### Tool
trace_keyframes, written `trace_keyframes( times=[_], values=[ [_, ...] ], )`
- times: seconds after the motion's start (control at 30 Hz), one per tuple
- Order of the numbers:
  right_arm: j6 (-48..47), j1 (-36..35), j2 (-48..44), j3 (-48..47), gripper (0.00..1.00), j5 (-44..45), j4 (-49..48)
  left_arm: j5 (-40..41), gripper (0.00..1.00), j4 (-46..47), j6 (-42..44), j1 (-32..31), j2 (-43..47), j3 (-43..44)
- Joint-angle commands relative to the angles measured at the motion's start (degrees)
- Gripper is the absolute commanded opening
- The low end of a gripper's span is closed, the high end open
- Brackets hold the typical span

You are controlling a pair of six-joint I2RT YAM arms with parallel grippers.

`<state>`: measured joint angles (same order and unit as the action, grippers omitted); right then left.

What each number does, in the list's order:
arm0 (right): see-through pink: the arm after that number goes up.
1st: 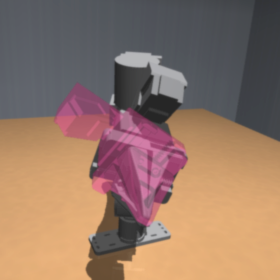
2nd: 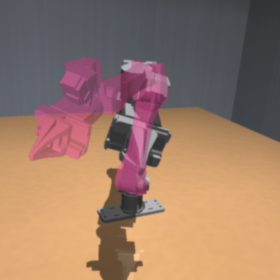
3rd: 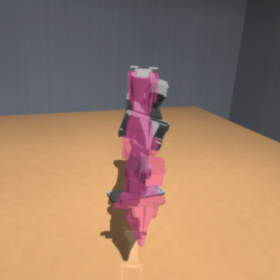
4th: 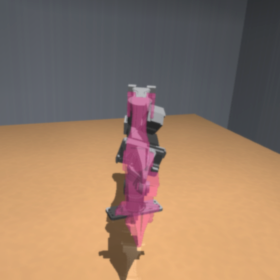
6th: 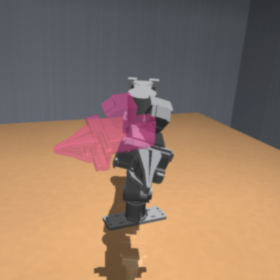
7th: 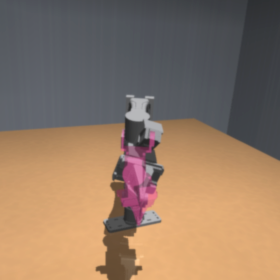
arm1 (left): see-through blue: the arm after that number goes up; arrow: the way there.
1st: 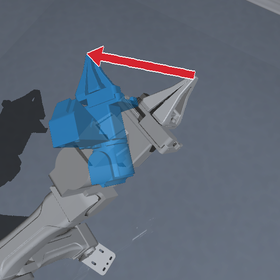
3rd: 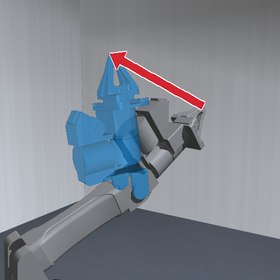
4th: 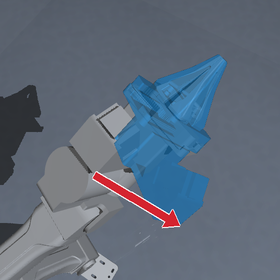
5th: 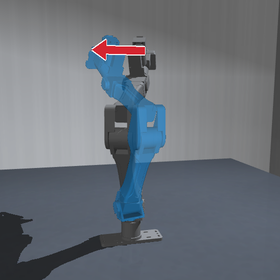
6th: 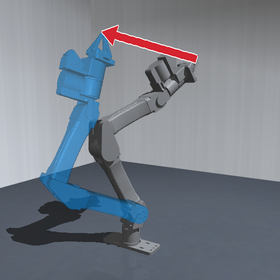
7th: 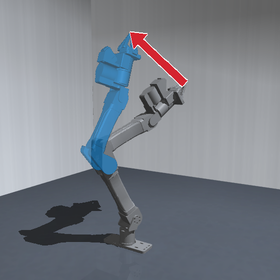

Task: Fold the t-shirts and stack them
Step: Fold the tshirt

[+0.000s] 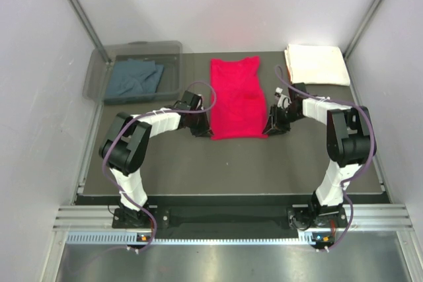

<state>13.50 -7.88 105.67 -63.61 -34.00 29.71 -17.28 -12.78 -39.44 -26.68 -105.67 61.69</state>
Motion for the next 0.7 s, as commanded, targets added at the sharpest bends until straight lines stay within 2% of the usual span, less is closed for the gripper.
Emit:
trace_keyframes(
  times=[0.0,0.03,0.07,0.1,0.23,0.27,0.3,0.37,0.43,0.5,0.67],
  values=[
    [1.96,-0.38,-1.42,2.6,0.22,1.37,-2.47,-0.13,0.0,0.39,-2.22,-0.04,-0.24,-1.13],
    [2.41,-0.47,-2.13,3.49,0.16,3.31,-1.77,0.22,0.0,0.03,-2.57,-0.04,0.02,-2.09],
    [2.85,-0.38,-4.05,4.37,0.03,6.02,-1.5,0.75,0.0,-0.06,-3.01,-0.22,0.63,-2.97],
    [3.98,-0.47,-5.28,6.64,0.0,6.22,-1.68,1.36,0.0,-0.06,-3.45,-0.39,2.64,-4.02],
    [6.28,-0.56,-10.82,12.63,0.0,5.26,-1.59,1.81,0.0,-0.67,-4.5,-1.18,7.57,-9.73],
    [6.19,-0.38,-12.92,13.16,0.22,6.82,-0.37,1.81,0.08,-1.11,-4.16,-1.36,9.32,-10.1],
    [5.76,-0.21,-13.9,12.56,0.37,8.41,0.16,3.2,0.33,-3.29,-3.54,-1.71,10.38,-10.19],
    [3.05,-0.03,-14.26,9.76,0.63,12.35,0.34,5.66,0.58,-4.01,-1.62,-1.63,13.36,-9.4],
    [1.1,1.89,-11.12,2.3,0.69,12.47,1.74,7.43,0.69,-5.24,2.59,-1.54,13.73,-5.3],
    [-0.83,2.87,-5.05,-5.5,0.71,10.97,2.89,10.66,0.73,-6.99,5.41,-1.36,10.85,-0.89],
    [-2.16,2.87,6.18,-16.44,0.62,6.16,0.7,9.81,0.7,-9.55,11.22,0.92,-3.45,16.07]
  ],
)
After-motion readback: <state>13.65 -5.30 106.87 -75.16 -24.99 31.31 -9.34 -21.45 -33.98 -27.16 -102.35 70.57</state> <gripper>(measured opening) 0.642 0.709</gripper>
